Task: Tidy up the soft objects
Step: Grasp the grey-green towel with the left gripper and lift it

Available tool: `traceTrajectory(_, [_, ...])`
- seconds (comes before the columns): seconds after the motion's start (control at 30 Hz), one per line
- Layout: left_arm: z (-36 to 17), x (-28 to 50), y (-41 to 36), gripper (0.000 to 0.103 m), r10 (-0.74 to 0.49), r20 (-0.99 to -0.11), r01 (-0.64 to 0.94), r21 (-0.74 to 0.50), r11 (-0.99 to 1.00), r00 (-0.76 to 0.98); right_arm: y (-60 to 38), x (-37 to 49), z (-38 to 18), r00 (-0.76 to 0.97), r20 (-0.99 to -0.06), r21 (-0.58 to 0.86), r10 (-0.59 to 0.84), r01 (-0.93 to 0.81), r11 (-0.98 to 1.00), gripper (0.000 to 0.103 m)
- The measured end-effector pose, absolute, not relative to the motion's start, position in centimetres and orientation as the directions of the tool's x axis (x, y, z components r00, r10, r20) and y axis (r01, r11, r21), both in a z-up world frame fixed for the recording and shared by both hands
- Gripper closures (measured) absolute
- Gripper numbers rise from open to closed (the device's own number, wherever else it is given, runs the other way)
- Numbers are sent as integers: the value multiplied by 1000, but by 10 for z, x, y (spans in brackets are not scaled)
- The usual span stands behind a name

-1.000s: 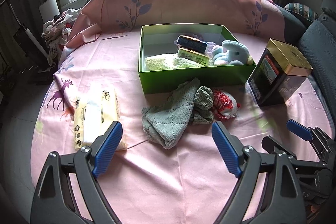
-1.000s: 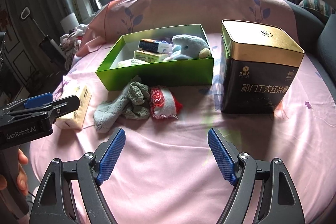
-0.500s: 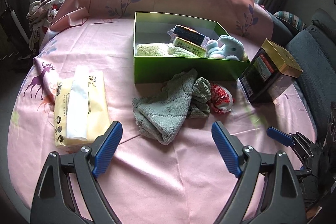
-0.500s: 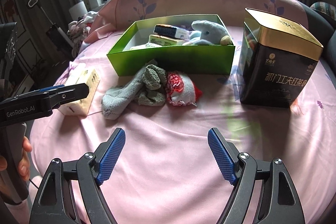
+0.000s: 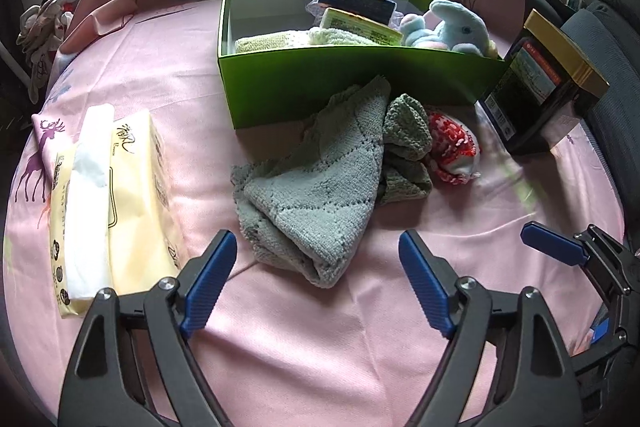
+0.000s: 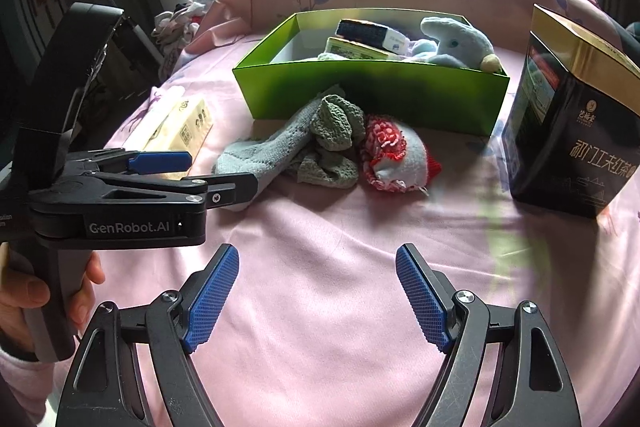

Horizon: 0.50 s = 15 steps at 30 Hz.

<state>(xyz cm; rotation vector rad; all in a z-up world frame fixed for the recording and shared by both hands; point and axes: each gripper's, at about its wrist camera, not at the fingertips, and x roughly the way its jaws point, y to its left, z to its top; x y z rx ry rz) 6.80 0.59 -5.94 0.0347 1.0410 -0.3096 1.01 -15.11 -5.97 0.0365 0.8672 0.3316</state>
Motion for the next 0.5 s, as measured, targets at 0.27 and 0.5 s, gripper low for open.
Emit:
traceTrajectory(0.27, [-66,79,11,76,-295,-837,254,-195,947,460,-160,13,-62,603,-739,188,300,-244,951,22])
traceTrajectory(0.5, [-45,52,15,84,-433,-794,342,-302,890,427,-181,11,-57,593,-689,361,417,-218,907,22])
